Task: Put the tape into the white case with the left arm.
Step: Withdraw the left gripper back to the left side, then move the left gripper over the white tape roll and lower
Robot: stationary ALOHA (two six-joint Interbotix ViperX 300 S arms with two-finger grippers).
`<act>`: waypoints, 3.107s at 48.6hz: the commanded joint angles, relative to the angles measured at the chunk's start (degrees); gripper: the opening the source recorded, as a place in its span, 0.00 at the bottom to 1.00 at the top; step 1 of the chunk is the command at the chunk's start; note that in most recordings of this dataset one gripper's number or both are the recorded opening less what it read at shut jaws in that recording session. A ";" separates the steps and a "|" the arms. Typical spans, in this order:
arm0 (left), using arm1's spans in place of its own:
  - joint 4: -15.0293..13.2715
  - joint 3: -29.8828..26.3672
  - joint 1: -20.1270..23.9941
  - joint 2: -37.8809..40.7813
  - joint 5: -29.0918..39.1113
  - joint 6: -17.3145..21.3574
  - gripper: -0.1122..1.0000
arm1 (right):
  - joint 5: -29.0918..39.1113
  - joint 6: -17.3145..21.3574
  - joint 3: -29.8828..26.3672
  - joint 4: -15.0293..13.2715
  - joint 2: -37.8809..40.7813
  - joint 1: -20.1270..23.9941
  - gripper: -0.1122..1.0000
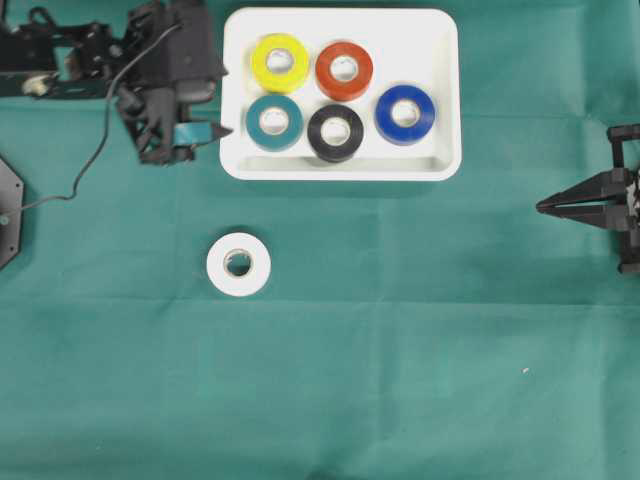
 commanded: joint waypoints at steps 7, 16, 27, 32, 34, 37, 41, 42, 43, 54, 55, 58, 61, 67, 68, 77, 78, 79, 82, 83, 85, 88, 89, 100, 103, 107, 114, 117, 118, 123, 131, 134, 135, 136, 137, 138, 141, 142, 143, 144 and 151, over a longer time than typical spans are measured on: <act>-0.09 4.31 -2.81 -7.12 -0.26 -0.09 0.91 | -0.53 0.09 -0.70 -0.09 0.26 0.09 0.02; -0.09 8.35 -3.87 -12.39 -0.26 -0.09 0.91 | -0.44 0.09 -0.79 -0.09 0.26 0.00 0.02; -0.09 13.18 -4.31 -18.28 -0.18 -0.09 0.91 | -0.44 0.09 -0.79 0.00 0.26 0.09 0.02; -0.09 14.85 -4.31 -20.30 -0.35 -0.09 0.91 | -0.44 0.09 -0.79 -0.09 0.26 0.00 0.02; -0.09 15.47 -4.31 -21.01 -0.53 -0.09 0.91 | -0.35 0.09 -0.79 0.00 0.26 0.09 0.02; -0.18 16.08 -4.31 -21.88 -0.97 -0.09 0.91 | -0.35 0.09 -0.79 -0.09 0.26 0.00 0.02; -0.18 17.05 -4.75 -22.76 -1.76 -0.18 0.90 | -0.35 0.09 -0.79 -0.09 0.26 0.00 0.02; -0.18 17.23 -5.01 -22.85 -1.85 -0.18 0.90 | -0.35 0.09 -0.97 -0.09 0.26 0.09 0.02; -0.26 17.40 -5.27 -22.94 -2.02 -0.18 0.90 | -0.26 0.09 -0.97 0.00 0.26 0.00 0.02; -0.35 18.37 -11.25 -23.03 -2.55 -0.44 0.90 | -0.35 0.09 -0.97 0.00 0.26 0.09 0.02; -0.35 18.46 -11.87 -23.03 -2.55 -0.44 0.90 | -0.35 0.09 -0.97 -0.09 0.26 0.09 0.02; -0.35 18.63 -13.89 -23.03 -2.55 -0.44 0.91 | -0.26 0.09 -0.97 0.00 0.26 0.00 0.02; -0.35 18.81 -15.29 -23.03 -2.55 -0.44 0.90 | -0.26 0.09 -0.97 -0.09 0.26 0.09 0.02; -0.35 19.16 -17.58 -23.12 -2.55 -0.44 0.90 | -0.35 0.09 -0.97 -0.09 0.26 0.00 0.02; -0.35 19.25 -17.93 -23.03 -2.55 -0.44 0.90 | -0.35 0.09 -0.79 -0.09 0.26 0.00 0.02; -0.35 19.42 -19.60 -23.03 -2.55 -0.44 0.89 | -0.44 0.09 -0.79 -0.09 0.26 0.00 0.02; -0.35 19.51 -19.60 -23.03 -2.55 -0.44 0.89 | -0.44 0.09 -0.79 -0.09 0.26 0.00 0.02; -0.35 19.42 -19.60 -23.03 -2.55 -0.44 0.89 | -0.35 0.09 -0.79 -0.09 0.26 0.00 0.02; -0.35 19.42 -19.60 -23.03 -2.55 -0.44 0.89 | -0.44 0.09 -0.79 -0.09 0.26 0.00 0.02; -0.35 19.42 -19.60 -23.03 -2.55 -0.44 0.89 | -0.44 0.09 -0.79 -0.09 0.26 0.00 0.02; -0.35 19.42 -19.60 -23.03 -2.55 -0.44 0.89 | -0.44 0.09 -0.79 -0.09 0.26 0.00 0.02; -0.35 19.42 -19.60 -23.03 -2.55 -0.44 0.89 | -0.44 0.09 -0.79 0.00 0.26 0.09 0.02; -0.35 19.42 -19.60 -23.03 -2.55 -0.44 0.89 | -0.44 0.09 -0.79 -0.09 0.26 0.09 0.02; -0.35 18.28 -19.60 -20.92 -5.19 -0.44 0.89 | -0.44 0.09 -0.79 -0.09 0.26 0.09 0.02; -0.35 17.75 -19.60 -19.51 -5.98 -0.44 0.89 | -0.44 0.09 -0.79 -0.09 0.26 0.00 0.02; -0.35 16.70 -19.60 -17.23 -6.50 -0.44 0.89 | -0.44 0.09 -0.79 -0.09 0.26 0.09 0.02; -0.35 14.06 -19.60 -11.69 -6.68 -0.44 0.89 | -0.44 0.09 -0.79 -0.09 0.26 0.09 0.02; -0.35 12.66 -19.60 -8.96 -6.68 -0.44 0.89 | -0.53 0.09 -0.70 0.00 0.26 0.00 0.02; -0.35 12.22 -19.60 -8.09 -6.77 -0.44 0.89 | -0.53 0.09 -0.79 0.00 0.26 0.09 0.02; -0.35 9.58 -20.13 -3.78 -6.77 -0.44 0.89 | -0.53 0.09 -0.70 0.00 0.26 0.00 0.02; -0.35 4.92 -21.27 2.11 -6.77 -0.35 0.89 | -0.53 0.09 -0.79 -0.09 0.26 0.00 0.02; -0.35 3.52 -21.71 3.96 -6.77 -0.35 0.89 | -0.53 0.09 -0.70 -0.09 0.26 0.00 0.02; -0.35 2.99 -21.88 4.57 -6.68 -0.35 0.89 | -0.53 0.09 -0.79 -0.09 0.26 0.00 0.02; -0.35 2.55 -21.97 5.19 -6.68 -0.35 0.89 | -0.53 0.09 -0.70 -0.09 0.26 0.09 0.02; -0.35 2.11 -22.06 5.63 -6.59 -0.35 0.89 | -0.53 0.09 -0.70 -0.09 0.26 0.00 0.02; -0.35 1.76 -22.24 6.24 -6.50 -0.35 0.89 | -0.53 0.09 -0.70 -0.09 0.26 0.09 0.02; -0.35 0.70 -22.50 7.56 -6.42 -0.35 0.89 | -0.53 0.09 -0.79 0.00 0.26 0.09 0.02; -0.35 0.44 -22.59 8.00 -6.33 -0.35 0.89 | -0.53 0.09 -0.79 0.00 0.26 0.00 0.02; -0.35 0.18 -22.59 8.35 -6.33 -0.35 0.89 | -0.53 0.09 -0.70 -0.09 0.26 0.00 0.02; -0.26 0.00 -22.59 8.70 -6.33 -0.35 0.89 | -0.53 0.09 -0.79 0.00 0.26 0.00 0.02; -0.26 -0.70 -22.59 10.90 -6.24 -0.18 0.89 | -0.53 0.09 -0.70 -0.09 0.26 0.00 0.02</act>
